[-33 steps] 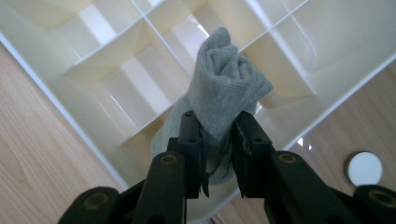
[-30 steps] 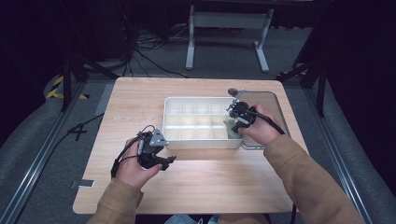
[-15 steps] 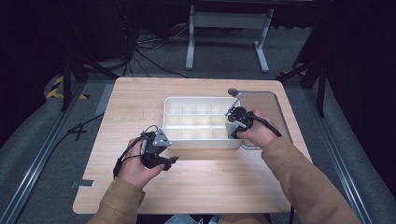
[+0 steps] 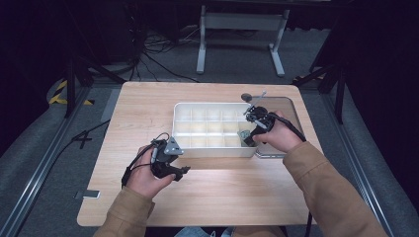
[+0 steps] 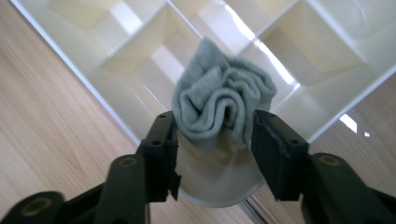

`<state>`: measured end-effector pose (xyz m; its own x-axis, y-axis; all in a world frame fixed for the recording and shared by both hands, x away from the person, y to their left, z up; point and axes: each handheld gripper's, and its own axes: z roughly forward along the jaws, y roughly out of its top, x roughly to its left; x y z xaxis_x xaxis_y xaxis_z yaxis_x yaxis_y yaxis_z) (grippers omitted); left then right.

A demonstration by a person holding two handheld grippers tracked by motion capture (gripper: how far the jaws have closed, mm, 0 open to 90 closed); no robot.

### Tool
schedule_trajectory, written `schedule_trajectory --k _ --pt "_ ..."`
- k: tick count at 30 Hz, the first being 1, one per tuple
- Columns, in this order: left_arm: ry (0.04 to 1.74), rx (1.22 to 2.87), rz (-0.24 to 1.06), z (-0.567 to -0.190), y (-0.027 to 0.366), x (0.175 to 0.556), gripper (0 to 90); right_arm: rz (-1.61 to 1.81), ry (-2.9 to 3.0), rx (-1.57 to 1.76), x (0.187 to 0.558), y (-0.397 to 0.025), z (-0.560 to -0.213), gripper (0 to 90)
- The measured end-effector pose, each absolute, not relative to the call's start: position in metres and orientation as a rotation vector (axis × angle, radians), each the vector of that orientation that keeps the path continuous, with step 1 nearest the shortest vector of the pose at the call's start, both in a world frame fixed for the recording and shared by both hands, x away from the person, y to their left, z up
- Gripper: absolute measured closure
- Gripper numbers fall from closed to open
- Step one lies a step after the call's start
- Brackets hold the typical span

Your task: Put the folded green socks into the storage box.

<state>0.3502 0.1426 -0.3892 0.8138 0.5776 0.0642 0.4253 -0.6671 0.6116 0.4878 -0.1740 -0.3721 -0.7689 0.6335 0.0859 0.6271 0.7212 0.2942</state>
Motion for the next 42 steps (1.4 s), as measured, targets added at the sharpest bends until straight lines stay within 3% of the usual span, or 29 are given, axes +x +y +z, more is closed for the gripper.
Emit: schedule_trajectory --k 4,7,8,10,12,18,30,38,42 --pt "0.738 2.400 0.336 -0.389 0.143 0.350 36.2 0.470 2.861 1.033 0.493 -0.167 -0.373 40.8" --pt "0.736 2.399 0.335 -0.389 0.143 0.350 36.2 0.430 2.866 1.030 0.496 -0.160 -0.380 40.6" --pt "0.735 2.399 0.335 -0.389 0.143 0.350 36.1 0.422 2.857 1.034 0.497 -0.158 -0.383 43.3" --pt "0.734 2.399 0.337 -0.389 0.143 0.350 36.1 0.409 2.855 1.001 0.498 -0.157 -0.383 65.5" --pt "0.740 2.392 0.338 -0.389 0.144 0.350 36.1 0.391 2.858 0.998 0.498 -0.157 -0.383 72.3" --pt "0.738 2.395 0.337 -0.389 0.143 0.349 36.1 0.248 2.895 1.008 0.499 -0.155 -0.398 74.6" --pt "0.736 2.398 0.335 -0.390 0.143 0.349 36.1 0.166 2.872 1.147 0.505 -0.148 -0.414 73.2" --pt "0.733 2.394 0.331 -0.389 0.142 0.351 35.9 0.378 2.845 1.197 0.498 -0.163 -0.391 57.3" --pt "0.734 2.383 0.333 -0.388 0.143 0.350 35.8 0.493 2.849 1.157 0.493 -0.168 -0.380 54.6"
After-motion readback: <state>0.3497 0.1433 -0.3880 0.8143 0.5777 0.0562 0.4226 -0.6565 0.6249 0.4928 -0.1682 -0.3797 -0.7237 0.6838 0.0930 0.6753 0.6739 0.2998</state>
